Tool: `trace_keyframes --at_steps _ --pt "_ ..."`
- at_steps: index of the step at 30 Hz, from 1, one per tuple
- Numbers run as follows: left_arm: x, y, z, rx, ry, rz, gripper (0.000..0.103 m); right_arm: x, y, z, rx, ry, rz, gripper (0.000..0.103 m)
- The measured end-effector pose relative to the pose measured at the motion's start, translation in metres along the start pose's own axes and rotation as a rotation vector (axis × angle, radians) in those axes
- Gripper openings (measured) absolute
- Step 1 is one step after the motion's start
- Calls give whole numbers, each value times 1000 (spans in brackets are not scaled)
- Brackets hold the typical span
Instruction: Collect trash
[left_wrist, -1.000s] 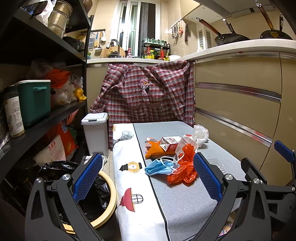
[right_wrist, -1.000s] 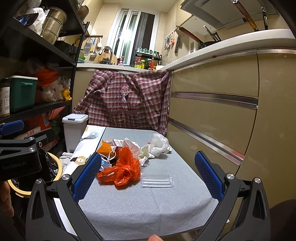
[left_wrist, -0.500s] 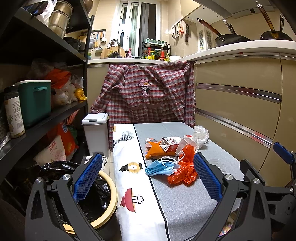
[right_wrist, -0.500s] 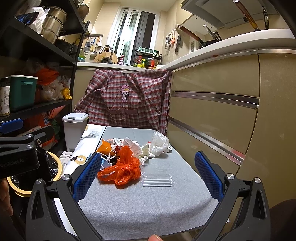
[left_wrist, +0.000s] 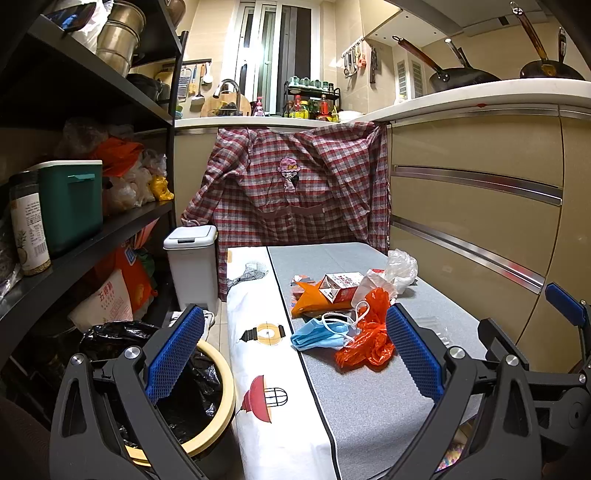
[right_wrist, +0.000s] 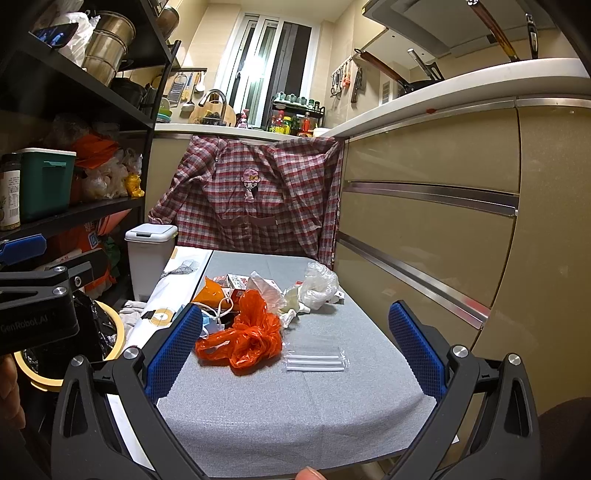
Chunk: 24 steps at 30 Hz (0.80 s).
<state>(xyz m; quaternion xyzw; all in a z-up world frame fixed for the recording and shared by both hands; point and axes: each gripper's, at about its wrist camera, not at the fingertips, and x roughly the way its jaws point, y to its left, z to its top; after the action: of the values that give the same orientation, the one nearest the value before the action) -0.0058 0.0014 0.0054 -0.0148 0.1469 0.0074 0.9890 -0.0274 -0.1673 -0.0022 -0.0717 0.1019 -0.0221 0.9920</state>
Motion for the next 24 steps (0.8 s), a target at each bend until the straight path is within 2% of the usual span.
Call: trace_keyframes --at_steps 13,18,24 --pt "1 3 2 -8 7 5 96 8 1 0 15 22 29 98" --pt "10 11 6 -16 19 21 96 36 4 -2 32 105 93 98" --pt "47 29 9 -71 67 59 96 86 6 -3 76 174 124 98"
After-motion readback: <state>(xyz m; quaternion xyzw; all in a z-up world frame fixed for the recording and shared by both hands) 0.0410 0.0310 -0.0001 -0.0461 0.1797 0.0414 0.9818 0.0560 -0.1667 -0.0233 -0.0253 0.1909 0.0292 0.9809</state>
